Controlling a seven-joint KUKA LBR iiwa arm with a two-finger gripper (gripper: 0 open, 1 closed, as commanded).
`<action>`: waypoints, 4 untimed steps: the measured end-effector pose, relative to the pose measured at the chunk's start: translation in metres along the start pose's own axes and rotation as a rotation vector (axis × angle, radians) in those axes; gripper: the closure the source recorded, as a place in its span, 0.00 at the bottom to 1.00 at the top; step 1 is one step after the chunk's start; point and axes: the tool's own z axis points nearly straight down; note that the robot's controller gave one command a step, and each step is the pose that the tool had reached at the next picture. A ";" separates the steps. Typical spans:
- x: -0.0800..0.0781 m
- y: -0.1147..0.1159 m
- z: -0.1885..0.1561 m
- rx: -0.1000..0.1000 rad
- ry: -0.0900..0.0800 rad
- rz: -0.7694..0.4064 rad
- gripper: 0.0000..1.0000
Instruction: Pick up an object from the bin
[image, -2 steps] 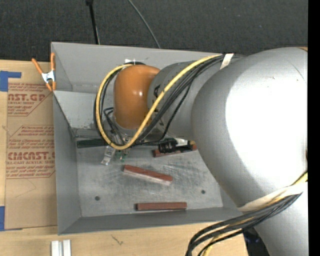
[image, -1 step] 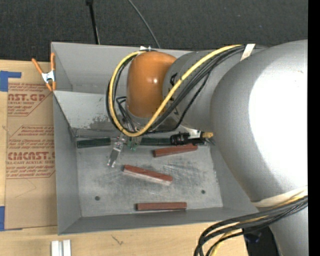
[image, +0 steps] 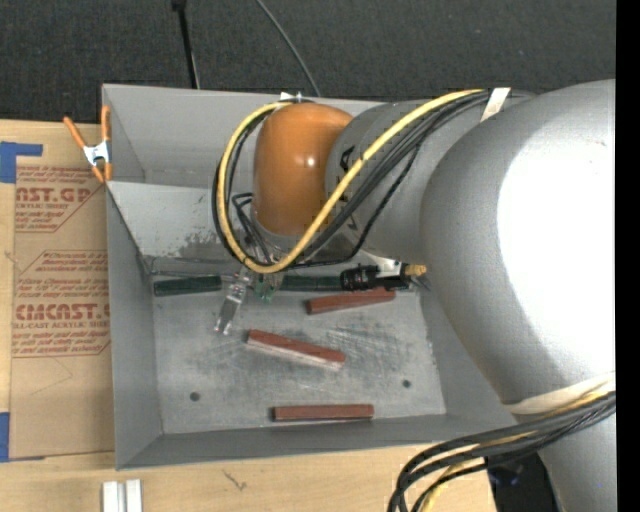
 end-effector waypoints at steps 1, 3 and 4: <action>-0.010 -0.030 0.064 -0.011 -0.010 0.087 1.00; -0.006 -0.031 0.067 -0.006 0.000 0.085 0.00; 0.031 -0.091 0.063 -0.004 -0.003 0.167 1.00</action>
Offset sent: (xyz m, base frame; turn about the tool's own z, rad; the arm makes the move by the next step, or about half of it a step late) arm 0.0000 0.0000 0.0000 0.0000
